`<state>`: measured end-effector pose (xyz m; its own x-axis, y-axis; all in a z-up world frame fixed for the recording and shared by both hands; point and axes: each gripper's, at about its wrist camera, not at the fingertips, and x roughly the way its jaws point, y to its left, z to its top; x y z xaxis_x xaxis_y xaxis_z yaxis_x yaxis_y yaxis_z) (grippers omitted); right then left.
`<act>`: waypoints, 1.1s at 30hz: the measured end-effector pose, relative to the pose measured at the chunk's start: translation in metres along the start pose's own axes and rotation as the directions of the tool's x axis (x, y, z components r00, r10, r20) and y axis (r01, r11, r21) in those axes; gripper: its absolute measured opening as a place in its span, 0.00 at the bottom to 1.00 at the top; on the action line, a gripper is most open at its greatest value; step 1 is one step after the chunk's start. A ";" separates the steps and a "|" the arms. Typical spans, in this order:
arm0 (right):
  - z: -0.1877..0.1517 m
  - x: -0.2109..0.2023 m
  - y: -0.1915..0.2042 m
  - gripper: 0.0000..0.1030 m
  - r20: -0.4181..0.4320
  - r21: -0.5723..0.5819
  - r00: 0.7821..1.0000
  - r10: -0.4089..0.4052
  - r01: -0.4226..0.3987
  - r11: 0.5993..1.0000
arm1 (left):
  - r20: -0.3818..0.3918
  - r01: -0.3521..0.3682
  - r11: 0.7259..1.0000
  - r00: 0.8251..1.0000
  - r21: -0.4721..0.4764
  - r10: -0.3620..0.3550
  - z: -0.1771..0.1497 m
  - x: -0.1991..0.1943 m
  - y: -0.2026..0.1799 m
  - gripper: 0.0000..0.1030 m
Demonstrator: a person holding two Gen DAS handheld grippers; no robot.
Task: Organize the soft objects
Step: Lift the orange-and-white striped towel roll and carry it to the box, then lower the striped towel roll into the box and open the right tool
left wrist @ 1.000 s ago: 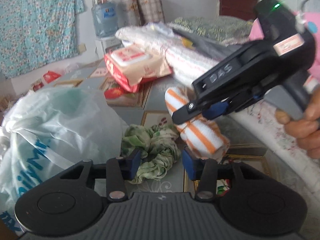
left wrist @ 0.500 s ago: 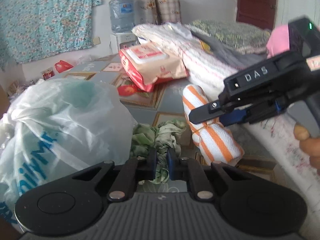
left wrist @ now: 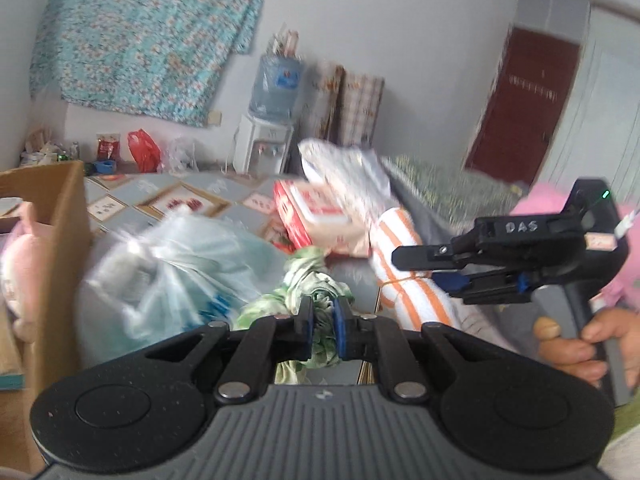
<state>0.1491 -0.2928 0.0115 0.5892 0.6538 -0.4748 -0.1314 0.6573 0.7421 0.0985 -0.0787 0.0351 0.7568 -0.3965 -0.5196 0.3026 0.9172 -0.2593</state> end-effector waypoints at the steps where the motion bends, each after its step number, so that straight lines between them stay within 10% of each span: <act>1: 0.000 0.002 0.010 0.38 -0.003 -0.011 1.000 0.016 -0.016 1.000 | 0.021 0.001 1.000 1.000 -0.017 -0.001 0.002 -0.013 0.006 0.11; 10: -0.003 0.064 0.119 0.38 -0.114 -0.122 0.974 0.194 -0.207 0.971 | 0.159 -0.171 0.977 0.969 -0.124 0.190 0.004 -0.118 0.081 0.12; 17: -0.023 0.143 0.201 0.38 -0.260 -0.172 0.930 0.260 -0.310 0.935 | 0.058 -0.269 0.942 0.957 -0.200 0.285 -0.015 -0.135 0.143 0.12; 33: -0.089 0.244 0.244 0.38 -0.423 -0.393 0.904 -0.059 -0.124 0.911 | -0.160 -0.269 0.951 0.956 -0.151 0.245 -0.049 -0.110 0.188 0.27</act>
<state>0.1905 0.0604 0.0345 0.2037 0.7108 -0.6732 -0.5058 0.6652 0.5492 0.0438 0.1354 0.0036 0.7053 -0.1606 -0.6905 -0.0032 0.9733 -0.2297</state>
